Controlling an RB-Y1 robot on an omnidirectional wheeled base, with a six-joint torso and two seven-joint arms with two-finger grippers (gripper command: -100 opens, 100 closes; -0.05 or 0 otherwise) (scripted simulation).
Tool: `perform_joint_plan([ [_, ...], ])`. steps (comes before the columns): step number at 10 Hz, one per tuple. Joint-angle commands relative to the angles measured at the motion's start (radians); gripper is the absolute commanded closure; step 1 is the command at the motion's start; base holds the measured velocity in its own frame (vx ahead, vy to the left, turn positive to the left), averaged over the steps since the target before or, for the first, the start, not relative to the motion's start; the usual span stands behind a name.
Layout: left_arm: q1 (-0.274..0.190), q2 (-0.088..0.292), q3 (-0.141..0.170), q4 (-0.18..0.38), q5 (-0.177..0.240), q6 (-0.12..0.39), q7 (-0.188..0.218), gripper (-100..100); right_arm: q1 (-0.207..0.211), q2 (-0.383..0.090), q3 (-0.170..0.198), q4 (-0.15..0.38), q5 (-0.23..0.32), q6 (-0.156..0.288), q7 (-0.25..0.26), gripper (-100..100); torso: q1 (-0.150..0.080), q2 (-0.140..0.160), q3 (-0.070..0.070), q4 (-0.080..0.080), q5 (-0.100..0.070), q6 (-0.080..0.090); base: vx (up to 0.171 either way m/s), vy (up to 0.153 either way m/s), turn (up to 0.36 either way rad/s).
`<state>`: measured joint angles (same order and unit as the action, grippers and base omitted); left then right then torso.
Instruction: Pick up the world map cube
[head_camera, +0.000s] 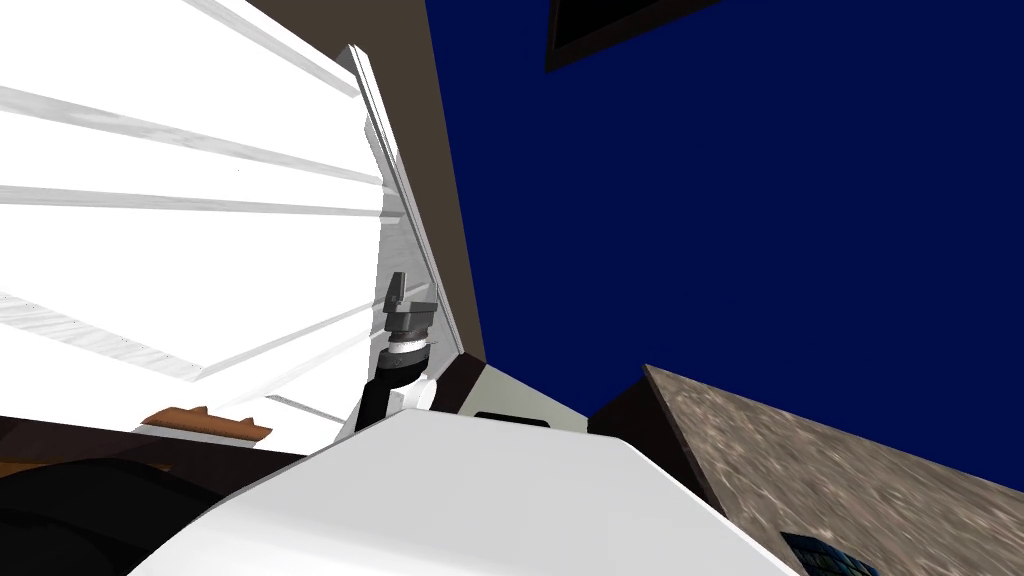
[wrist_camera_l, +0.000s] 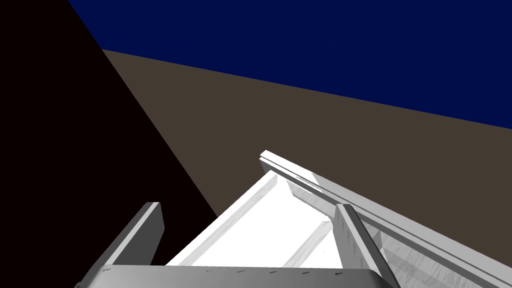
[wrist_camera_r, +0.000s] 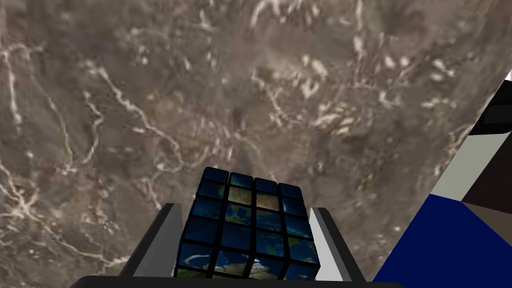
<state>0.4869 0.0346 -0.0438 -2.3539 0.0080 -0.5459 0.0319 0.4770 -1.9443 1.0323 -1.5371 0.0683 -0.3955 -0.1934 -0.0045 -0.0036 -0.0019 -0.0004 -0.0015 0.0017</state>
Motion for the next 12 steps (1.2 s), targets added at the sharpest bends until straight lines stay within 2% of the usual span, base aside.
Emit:
perform_joint_plan([
  [1,0.000,0.000,0.000,0.000,0.000,0.000,0.000,0,-0.020,-0.015,0.004,-0.032,0.050,0.014,-0.050,100,0.000,0.000,0.000,0.000,0.000,0.000,-0.048,-0.045,0.026],
  [2,0.000,0.000,0.000,0.000,0.000,0.000,0.000,0,-0.020,-0.015,0.004,-0.032,0.053,0.014,-0.071,100,-0.001,0.001,0.001,0.000,0.000,0.000,-0.039,-0.030,0.023],
  [3,0.000,0.000,0.000,0.000,0.000,0.000,0.000,0,-0.038,-0.029,0.007,-0.060,0.094,0.025,-0.102,100,0.000,0.001,0.001,0.000,0.000,0.000,-0.036,-0.031,0.018],
  [4,0.000,0.000,0.000,0.000,0.000,0.000,0.000,0,-0.038,-0.029,0.007,-0.060,0.099,0.025,-0.127,100,0.000,0.001,0.000,0.000,0.000,-0.001,-0.029,-0.022,0.024],
  [5,0.000,0.000,0.000,0.000,0.000,0.000,0.000,0,-0.056,-0.043,0.010,-0.088,0.138,0.036,-0.155,100,0.001,0.000,0.000,0.000,0.000,0.000,-0.036,-0.027,0.025],
  [7,0.000,0.000,0.000,0.000,0.000,0.000,0.000,0,-0.056,-0.043,0.010,-0.088,0.145,0.036,-0.191,100,0.001,0.000,0.000,0.000,0.000,0.000,-0.023,-0.017,0.011],
  [8,0.000,0.000,0.000,0.000,0.000,0.000,0.000,0,-0.073,-0.056,0.014,-0.116,0.191,0.047,-0.231,100,0.002,0.000,0.000,0.000,0.000,0.000,-0.025,-0.021,0.013],
  [9,0.000,0.000,0.000,0.000,0.000,0.000,0.000,0,-0.073,-0.056,0.014,-0.116,0.191,0.047,-0.251,100,0.001,0.000,0.000,0.000,0.001,-0.001,-0.027,-0.023,0.026],
  [10,0.000,0.000,0.000,0.000,0.000,0.000,0.000,0,-0.091,-0.070,0.017,-0.145,0.236,0.058,-0.285,100,0.001,0.000,0.000,0.000,0.001,0.000,-0.041,-0.034,0.030],
  [11,0.000,0.000,0.000,0.000,0.000,0.000,0.000,0,-0.091,-0.070,0.017,-0.145,0.237,0.058,-0.311,100,0.001,0.001,0.000,0.000,0.001,-0.001,-0.033,-0.033,0.020],
  [12,0.000,0.000,0.000,0.000,0.000,0.000,0.000,0,-0.109,-0.084,0.020,-0.173,0.275,0.069,-0.335,100,0.001,0.000,0.000,0.000,0.001,0.000,-0.042,-0.038,0.018],
])
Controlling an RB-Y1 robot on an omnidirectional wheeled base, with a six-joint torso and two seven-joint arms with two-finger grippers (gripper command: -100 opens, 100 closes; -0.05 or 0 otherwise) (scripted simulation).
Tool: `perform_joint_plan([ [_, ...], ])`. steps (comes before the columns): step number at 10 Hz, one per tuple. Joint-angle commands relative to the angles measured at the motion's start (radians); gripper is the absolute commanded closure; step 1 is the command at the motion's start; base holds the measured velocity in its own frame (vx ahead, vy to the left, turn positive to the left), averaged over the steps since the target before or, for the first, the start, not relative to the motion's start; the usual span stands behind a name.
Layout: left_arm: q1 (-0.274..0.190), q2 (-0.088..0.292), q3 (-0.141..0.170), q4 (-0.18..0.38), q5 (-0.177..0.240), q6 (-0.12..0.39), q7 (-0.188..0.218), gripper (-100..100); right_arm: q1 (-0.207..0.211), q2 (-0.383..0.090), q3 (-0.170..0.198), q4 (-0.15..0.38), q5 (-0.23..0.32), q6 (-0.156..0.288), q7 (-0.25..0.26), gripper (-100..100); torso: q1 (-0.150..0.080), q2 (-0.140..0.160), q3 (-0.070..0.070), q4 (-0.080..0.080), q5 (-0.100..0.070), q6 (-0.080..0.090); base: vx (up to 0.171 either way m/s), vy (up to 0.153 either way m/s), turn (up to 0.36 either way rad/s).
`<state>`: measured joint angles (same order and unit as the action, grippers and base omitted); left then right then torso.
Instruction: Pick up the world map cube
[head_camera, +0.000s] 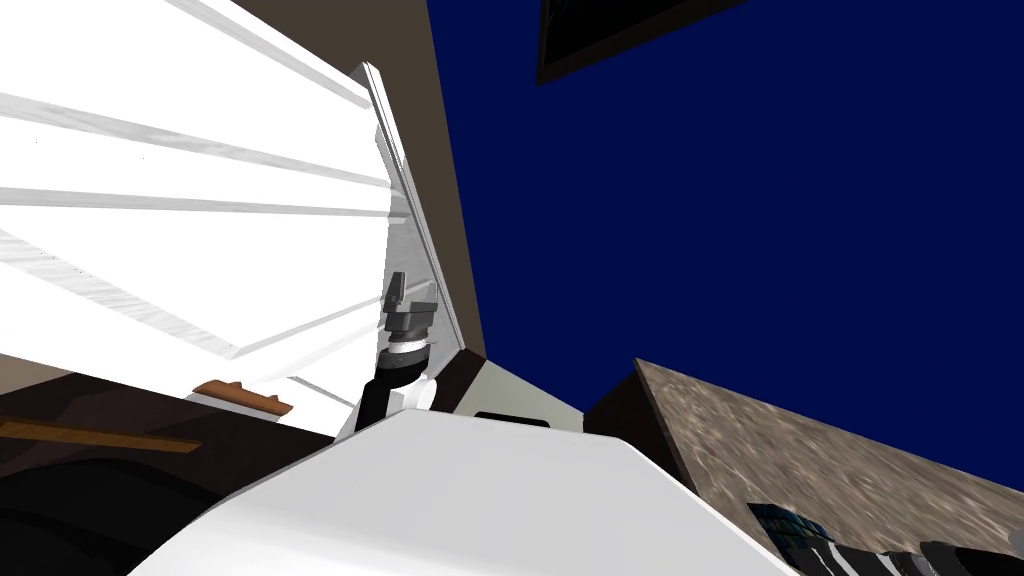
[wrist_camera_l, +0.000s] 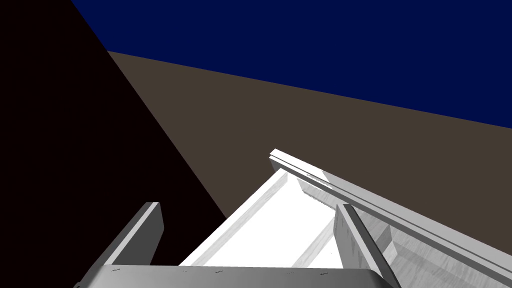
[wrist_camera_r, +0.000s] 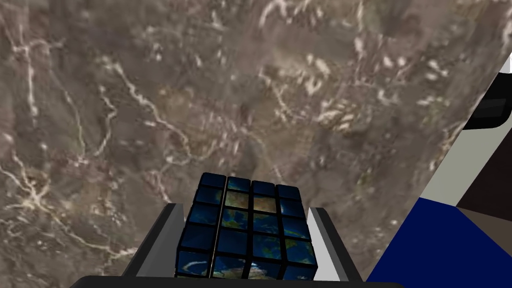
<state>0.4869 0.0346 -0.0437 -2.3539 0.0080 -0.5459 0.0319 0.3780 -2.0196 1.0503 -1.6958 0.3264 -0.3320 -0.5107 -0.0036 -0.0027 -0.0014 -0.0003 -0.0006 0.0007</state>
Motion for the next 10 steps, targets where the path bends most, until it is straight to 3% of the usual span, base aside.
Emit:
perform_joint_plan([
  [1,0.000,0.000,0.000,0.000,0.000,0.000,0.000,0,-0.010,-0.009,0.002,-0.014,0.025,0.005,-0.050,100,0.000,0.000,0.000,0.000,0.000,0.000,-0.033,-0.024,0.023],
  [2,0.000,0.000,0.000,0.000,0.000,0.000,0.000,0,-0.028,-0.023,0.006,-0.042,0.068,0.016,-0.080,100,0.001,0.000,0.000,0.000,0.000,0.000,-0.036,-0.027,0.024],
  [4,0.000,0.000,0.000,0.000,0.000,0.000,0.000,0,-0.028,-0.023,0.006,-0.042,0.071,0.016,-0.114,100,0.001,-0.001,0.000,0.000,0.000,0.001,-0.020,-0.014,0.010],
  [5,0.000,0.000,0.000,0.000,0.000,0.000,0.000,0,-0.046,-0.036,0.009,-0.071,0.116,0.027,-0.147,100,0.002,-0.001,-0.001,0.000,0.001,0.001,-0.023,-0.013,0.020],
  [8,0.000,0.000,0.000,0.000,0.000,0.000,0.000,0,-0.063,-0.050,0.012,-0.099,0.163,0.038,-0.234,100,0.001,-0.001,0.000,0.000,0.001,0.000,-0.033,-0.028,0.023],
  [9,0.000,0.000,0.000,0.000,0.000,0.000,0.000,0,-0.060,-0.049,0.011,-0.096,0.157,0.037,-0.214,100,0.001,0.000,0.000,0.000,0.001,0.001,-0.012,-0.012,0.007],
  [10,0.000,0.000,0.000,0.000,0.000,0.000,0.000,0,-0.061,-0.049,0.011,-0.097,0.159,0.038,-0.219,0,0.002,-0.001,-0.001,0.000,0.001,0.001,0.000,0.000,0.000],
])
